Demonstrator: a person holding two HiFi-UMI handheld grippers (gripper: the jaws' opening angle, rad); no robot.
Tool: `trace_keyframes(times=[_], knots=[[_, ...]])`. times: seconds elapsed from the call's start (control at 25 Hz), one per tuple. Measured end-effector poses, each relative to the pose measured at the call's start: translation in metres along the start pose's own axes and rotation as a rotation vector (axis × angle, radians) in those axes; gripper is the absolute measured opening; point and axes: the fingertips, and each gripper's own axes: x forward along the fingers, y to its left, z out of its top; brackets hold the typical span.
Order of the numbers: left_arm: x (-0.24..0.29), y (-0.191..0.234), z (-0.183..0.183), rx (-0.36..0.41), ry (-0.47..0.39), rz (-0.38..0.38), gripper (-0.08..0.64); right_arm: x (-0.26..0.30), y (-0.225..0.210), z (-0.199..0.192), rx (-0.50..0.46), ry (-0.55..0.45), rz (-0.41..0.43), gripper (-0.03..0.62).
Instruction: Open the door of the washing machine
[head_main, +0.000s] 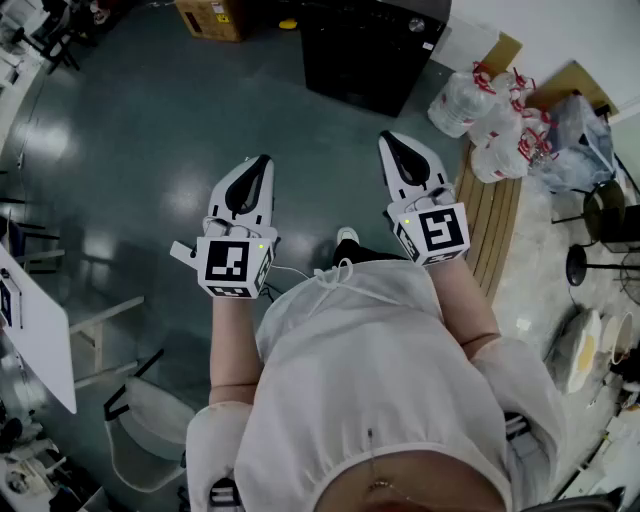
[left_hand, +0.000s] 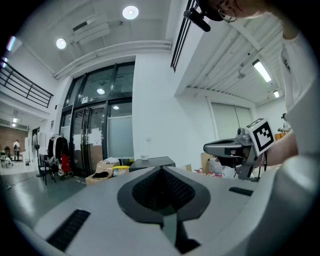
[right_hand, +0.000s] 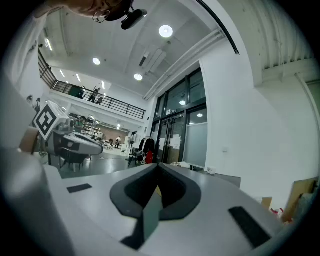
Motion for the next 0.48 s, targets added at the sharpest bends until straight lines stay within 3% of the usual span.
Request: trace_keyframes(times=[0.48], knots=[[-0.006, 0.014, -0.006, -0.007, 0.010, 0.019, 0.023, 0.010, 0.007, -0.004, 0.033, 0.005, 0.008, 0.003]])
